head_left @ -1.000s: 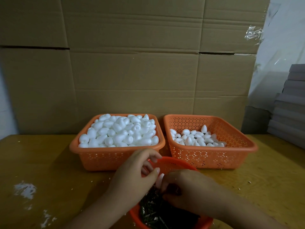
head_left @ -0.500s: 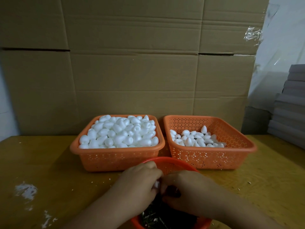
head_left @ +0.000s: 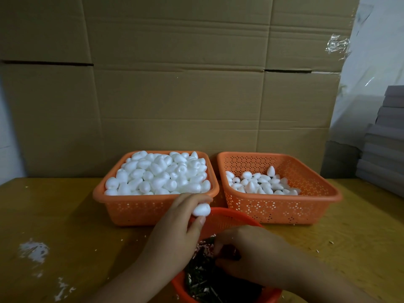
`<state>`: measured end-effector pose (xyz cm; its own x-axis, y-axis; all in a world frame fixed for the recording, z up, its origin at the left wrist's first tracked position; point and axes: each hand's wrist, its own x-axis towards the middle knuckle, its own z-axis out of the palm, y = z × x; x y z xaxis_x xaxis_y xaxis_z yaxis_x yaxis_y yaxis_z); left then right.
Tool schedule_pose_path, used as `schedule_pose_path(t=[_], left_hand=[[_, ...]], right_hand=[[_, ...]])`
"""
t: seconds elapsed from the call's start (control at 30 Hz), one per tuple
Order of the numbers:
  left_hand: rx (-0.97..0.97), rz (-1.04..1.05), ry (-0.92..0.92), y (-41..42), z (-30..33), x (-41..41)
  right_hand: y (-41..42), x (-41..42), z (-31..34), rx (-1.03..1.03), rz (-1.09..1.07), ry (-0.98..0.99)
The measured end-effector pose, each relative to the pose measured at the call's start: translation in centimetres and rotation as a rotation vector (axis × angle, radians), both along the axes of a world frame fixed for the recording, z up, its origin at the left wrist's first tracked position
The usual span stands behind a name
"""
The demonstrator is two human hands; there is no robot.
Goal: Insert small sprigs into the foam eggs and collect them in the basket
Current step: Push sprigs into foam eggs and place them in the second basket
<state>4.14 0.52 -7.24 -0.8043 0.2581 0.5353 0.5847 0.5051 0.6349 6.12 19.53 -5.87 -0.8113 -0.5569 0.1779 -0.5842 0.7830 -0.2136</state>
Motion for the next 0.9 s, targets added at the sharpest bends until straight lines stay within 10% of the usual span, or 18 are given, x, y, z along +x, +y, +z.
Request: schedule_pose_path(t=[0.9], left_hand=[[0.266, -0.11, -0.166, -0.03, -0.54, -0.81]], right_hand=[[-0.27, 0.33, 0.29, -0.048, -0.032, -0.001]])
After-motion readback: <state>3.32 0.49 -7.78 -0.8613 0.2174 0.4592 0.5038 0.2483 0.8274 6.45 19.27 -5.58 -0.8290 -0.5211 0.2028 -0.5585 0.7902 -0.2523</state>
